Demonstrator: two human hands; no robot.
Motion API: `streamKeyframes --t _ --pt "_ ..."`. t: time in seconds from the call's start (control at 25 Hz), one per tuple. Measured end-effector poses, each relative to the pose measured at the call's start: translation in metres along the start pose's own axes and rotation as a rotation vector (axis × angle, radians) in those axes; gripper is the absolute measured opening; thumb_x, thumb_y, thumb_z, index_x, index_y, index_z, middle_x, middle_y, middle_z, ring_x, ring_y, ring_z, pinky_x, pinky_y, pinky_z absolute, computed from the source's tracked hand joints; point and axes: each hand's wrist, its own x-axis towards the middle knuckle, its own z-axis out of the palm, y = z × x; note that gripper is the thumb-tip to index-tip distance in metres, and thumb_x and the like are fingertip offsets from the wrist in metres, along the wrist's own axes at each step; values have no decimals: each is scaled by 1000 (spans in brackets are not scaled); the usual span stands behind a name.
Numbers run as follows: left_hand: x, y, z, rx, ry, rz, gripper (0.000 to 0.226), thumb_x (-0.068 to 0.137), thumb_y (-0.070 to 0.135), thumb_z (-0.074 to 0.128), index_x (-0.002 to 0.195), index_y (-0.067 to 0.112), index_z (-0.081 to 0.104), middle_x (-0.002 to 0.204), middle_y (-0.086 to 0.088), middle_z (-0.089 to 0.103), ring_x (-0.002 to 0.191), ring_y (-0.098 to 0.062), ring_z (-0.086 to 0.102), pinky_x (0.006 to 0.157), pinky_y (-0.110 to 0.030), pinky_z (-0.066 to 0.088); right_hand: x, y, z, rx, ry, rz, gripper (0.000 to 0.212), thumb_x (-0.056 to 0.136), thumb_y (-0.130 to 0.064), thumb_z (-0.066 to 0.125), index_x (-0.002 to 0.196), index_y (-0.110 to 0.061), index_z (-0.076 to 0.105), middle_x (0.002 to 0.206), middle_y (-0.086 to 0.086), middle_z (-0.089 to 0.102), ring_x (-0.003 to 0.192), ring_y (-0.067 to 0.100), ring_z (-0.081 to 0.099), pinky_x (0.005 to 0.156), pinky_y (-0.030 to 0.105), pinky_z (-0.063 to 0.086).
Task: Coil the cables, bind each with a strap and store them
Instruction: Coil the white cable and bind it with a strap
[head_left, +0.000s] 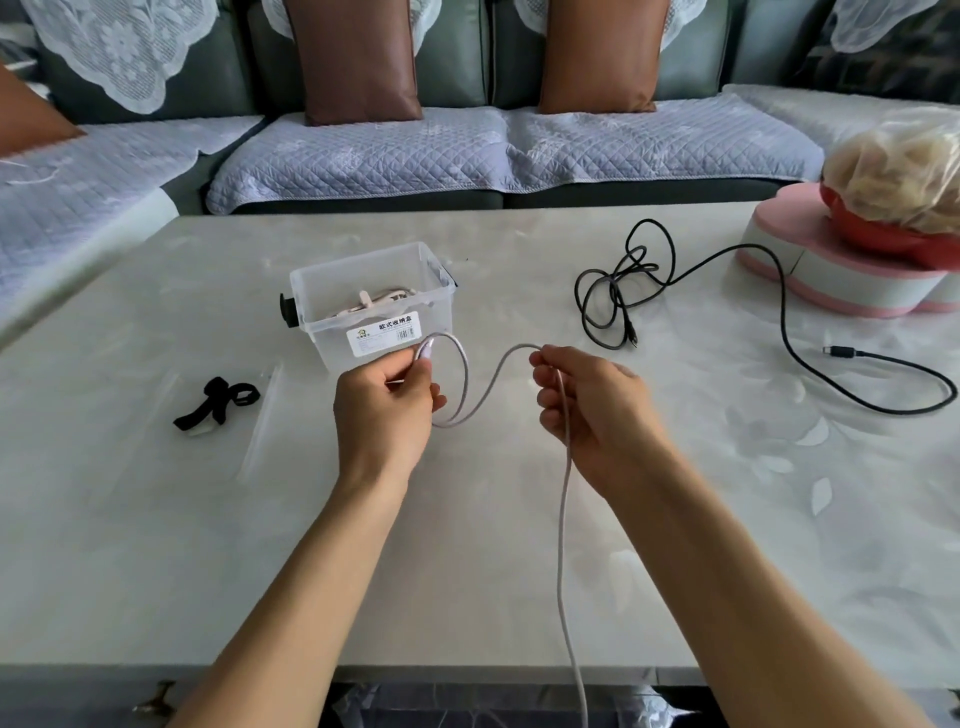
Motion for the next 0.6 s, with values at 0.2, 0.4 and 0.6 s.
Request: streamKeyframes --t 0.2,0.4,0.6 --pt "-7 -8 10 385 -10 357 16 92 12 60 94 10 76 81 -8 66 77 -26 66 72 -33 51 -5 3 8 -167 -41 -20 16 94 -12 59 84 -4 67 65 4 67 48 13 60 45 20 47" --pt "-22 -2 10 162 -286 153 14 90 21 68 100 19 78 76 6 72 69 -11 66 70 -27 54 -1 5 6 -224 -28 -78 15 94 -10 58 83 -5 67 68 5 69 54 14 64 49 22 51" --pt "-27 10 11 -69 -393 -124 21 96 20 60 91 8 76 67 -5 67 55 -12 58 56 -18 45 2 9 5 -223 9 -129 11 90 -6 61 83 -6 69 62 2 69 59 14 67 55 23 55"
